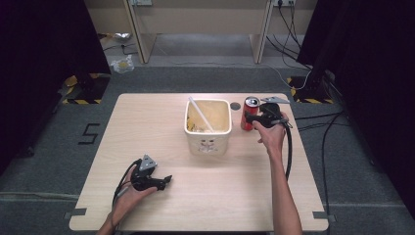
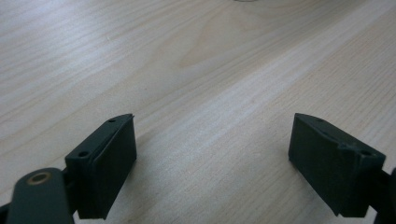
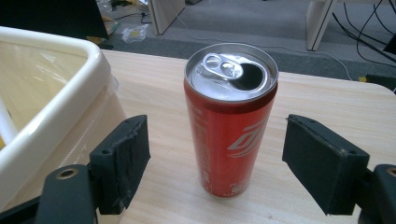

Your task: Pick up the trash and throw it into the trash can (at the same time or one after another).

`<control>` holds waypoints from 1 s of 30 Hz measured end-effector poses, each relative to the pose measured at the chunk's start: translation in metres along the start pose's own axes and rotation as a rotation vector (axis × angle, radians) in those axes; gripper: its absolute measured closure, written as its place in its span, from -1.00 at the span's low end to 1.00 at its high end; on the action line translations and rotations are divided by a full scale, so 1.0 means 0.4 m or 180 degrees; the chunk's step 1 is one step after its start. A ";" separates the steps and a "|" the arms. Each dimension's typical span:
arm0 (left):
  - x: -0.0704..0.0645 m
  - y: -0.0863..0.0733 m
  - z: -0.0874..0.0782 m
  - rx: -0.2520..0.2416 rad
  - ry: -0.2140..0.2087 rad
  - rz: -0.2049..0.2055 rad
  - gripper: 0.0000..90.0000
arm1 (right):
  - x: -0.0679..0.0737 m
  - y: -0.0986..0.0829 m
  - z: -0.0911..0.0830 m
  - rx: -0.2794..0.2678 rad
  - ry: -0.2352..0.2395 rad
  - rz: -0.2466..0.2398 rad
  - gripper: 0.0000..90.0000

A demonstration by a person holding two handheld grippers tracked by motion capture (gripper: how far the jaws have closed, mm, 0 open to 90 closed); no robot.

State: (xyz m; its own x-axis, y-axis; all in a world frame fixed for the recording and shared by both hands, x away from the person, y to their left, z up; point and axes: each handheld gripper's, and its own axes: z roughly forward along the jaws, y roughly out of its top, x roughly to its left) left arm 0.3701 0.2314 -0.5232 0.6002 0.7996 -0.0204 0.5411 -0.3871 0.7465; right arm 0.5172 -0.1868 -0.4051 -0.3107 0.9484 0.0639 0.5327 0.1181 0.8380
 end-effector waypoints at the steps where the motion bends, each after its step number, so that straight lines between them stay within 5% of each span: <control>1: 0.000 0.000 0.000 -0.0001 0.0000 -0.0001 -0.68 | -0.002 -0.003 0.007 0.0017 -0.0026 -0.0027 -0.51; 30: 0.000 0.000 0.000 -0.0002 -0.0001 -0.0003 -0.68 | -0.023 -0.047 0.133 0.0017 -0.0199 0.0037 -0.53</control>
State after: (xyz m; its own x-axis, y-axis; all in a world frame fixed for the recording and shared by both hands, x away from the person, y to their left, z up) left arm 0.3701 0.2314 -0.5232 0.5999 0.7998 -0.0214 0.5413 -0.3860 0.7470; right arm 0.5520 -0.1820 -0.4501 -0.2549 0.9662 0.0395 0.5403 0.1085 0.8345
